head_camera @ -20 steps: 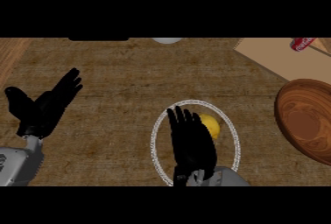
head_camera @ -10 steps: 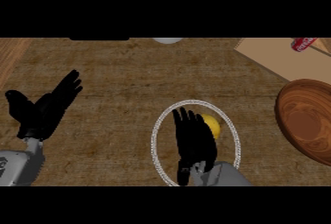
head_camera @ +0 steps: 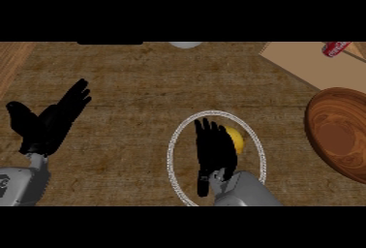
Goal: Pick the cupcake from the placemat and place it in the bowl
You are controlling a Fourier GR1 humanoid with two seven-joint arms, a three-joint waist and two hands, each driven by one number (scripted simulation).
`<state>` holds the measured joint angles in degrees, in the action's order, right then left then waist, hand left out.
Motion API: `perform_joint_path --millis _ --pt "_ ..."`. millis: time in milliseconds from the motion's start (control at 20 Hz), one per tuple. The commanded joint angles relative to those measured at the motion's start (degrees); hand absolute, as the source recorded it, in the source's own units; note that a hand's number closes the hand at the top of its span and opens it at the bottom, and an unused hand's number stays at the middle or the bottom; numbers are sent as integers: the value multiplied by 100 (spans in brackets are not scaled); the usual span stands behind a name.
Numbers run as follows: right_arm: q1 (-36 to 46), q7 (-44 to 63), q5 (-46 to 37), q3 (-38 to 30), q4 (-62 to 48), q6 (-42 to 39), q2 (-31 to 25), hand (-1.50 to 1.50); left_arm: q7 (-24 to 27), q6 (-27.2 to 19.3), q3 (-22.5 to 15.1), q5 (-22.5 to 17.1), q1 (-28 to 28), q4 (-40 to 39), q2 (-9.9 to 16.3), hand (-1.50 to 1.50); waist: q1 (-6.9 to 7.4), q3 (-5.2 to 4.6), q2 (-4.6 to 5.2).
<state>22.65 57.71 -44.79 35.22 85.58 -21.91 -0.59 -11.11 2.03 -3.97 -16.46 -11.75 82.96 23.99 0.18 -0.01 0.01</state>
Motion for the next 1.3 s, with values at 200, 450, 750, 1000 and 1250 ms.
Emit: perform_joint_path --millis 200,450,750,1000,1250 --pt "-262 177 -207 177 -446 438 56 -150 -406 40 213 176 -193 96 -228 0 -8 1 -2" --pt "-372 -857 -576 -300 -1421 865 29 -150 -179 322 343 201 259 403 -178 0 23 2 2" --pt "-124 -1414 -842 -468 -1631 966 50 150 -393 149 339 545 -93 281 -586 0 1 2 4" --pt "-246 -1337 -869 -453 -1030 808 -72 150 -203 778 864 315 88 90 -261 0 -11 0 -3" --pt "-93 -1946 -1098 -526 -1851 1376 -60 150 -233 636 714 581 -14 28 -555 0 3 1 2"
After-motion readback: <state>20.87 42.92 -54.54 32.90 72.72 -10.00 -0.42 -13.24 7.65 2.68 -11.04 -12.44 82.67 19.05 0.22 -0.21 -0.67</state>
